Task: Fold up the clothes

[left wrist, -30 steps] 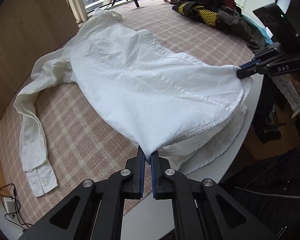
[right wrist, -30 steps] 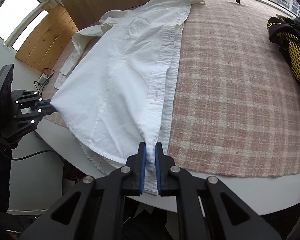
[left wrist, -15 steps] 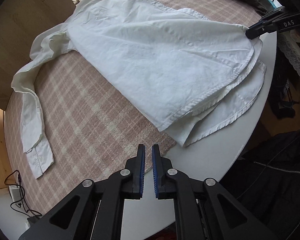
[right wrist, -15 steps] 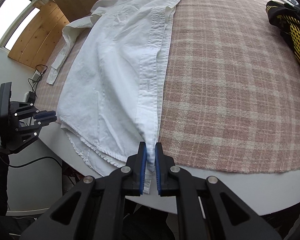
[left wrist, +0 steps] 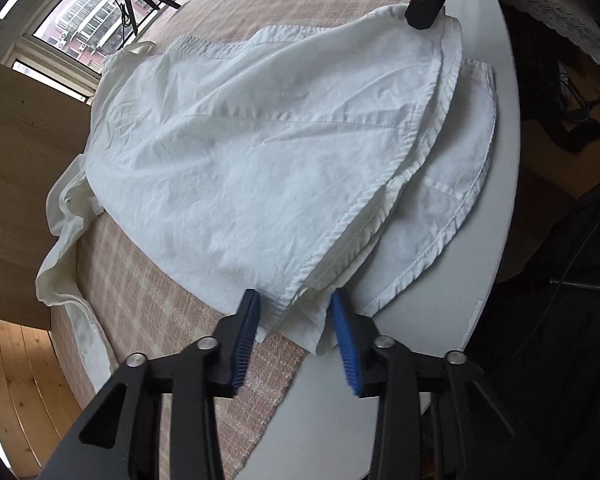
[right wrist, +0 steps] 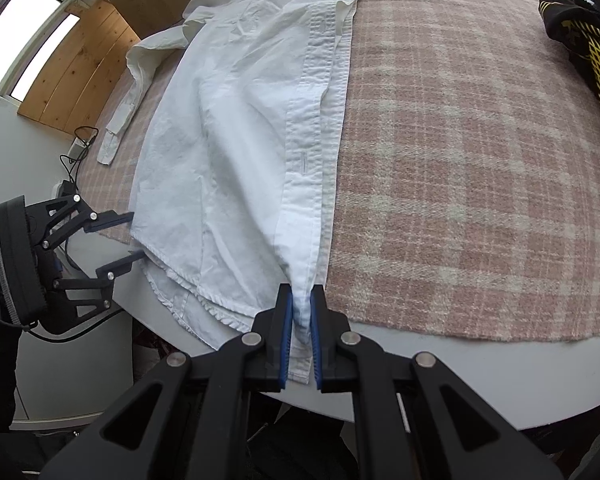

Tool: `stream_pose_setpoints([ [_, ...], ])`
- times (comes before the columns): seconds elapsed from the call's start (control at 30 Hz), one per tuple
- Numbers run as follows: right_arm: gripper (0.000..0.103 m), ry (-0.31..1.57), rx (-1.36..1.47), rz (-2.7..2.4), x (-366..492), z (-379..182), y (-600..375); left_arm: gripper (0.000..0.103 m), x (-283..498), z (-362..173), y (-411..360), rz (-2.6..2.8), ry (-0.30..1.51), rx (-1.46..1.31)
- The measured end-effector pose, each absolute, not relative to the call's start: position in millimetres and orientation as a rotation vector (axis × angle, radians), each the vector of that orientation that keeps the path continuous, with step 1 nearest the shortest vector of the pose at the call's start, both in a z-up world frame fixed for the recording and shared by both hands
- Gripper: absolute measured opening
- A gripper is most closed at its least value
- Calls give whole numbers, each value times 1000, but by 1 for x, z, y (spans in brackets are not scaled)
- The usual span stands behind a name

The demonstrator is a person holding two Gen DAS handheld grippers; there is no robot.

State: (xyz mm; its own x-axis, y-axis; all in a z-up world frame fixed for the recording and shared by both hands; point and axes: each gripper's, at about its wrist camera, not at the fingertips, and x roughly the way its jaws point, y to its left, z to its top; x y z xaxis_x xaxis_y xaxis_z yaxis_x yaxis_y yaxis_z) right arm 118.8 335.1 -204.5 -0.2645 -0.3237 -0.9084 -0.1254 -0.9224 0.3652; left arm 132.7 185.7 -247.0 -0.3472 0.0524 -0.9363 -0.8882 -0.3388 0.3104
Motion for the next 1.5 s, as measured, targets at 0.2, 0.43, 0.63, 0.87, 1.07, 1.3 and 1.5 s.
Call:
stream_pose_setpoints([
  [0.2,10,-614,1833,-2293,117,-212,335,2,120,-219,175,1820,1035,-1194],
  [0.43,5,-610,1743,-2288,125,-202,325,2,130,-197,156,1882,982,-1187],
  [0.63,4,-593,1650,-2325,147,-182,318,2,141,-201,140,1909,920,-1237],
  [0.87,4,-487,1789,-2266,144,-220,300,0,139,-247,137,1827,931,-1371],
  [1.07,10,-423,1874,-2225,142,-218,299,5,144,-216,141,1817,956,-1366],
  [1.3,42,-497,1683,-2412,131,-159,338,7,142,-138,164,1897,835,-1267],
  [1.5,27,-553,1555,-2525,72,-117,367,13,118,-149,235,1889,722,-1188],
])
